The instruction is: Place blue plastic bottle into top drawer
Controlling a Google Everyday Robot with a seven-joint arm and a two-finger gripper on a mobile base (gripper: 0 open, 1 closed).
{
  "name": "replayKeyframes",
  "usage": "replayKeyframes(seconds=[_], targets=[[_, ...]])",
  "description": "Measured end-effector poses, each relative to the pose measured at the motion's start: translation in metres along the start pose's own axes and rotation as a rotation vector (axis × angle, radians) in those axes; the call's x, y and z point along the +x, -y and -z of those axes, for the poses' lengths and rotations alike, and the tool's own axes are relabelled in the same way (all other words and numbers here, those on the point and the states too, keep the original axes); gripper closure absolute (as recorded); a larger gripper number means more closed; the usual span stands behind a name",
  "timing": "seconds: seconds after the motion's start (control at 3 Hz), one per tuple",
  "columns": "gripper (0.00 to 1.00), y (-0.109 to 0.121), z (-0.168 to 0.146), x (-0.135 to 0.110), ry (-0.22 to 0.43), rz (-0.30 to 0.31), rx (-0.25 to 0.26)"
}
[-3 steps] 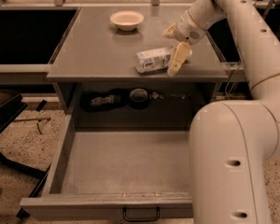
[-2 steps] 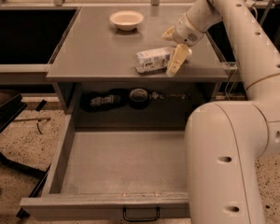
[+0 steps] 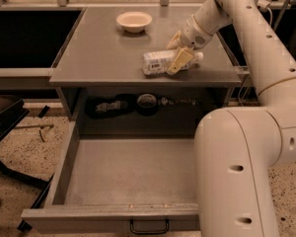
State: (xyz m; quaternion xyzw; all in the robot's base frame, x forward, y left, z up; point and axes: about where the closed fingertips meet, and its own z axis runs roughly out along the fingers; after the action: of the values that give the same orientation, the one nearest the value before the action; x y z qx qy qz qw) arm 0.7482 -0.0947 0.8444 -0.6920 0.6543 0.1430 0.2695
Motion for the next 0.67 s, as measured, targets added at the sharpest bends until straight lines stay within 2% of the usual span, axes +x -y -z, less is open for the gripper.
replayKeyframes(seconds=[0.33, 0.67], targets=[[0.65, -0.002, 0.007, -0.001, -0.002, -0.007, 0.014], [0.88, -0.008, 0.047, -0.003, 0.026, -0.026, 0.117]])
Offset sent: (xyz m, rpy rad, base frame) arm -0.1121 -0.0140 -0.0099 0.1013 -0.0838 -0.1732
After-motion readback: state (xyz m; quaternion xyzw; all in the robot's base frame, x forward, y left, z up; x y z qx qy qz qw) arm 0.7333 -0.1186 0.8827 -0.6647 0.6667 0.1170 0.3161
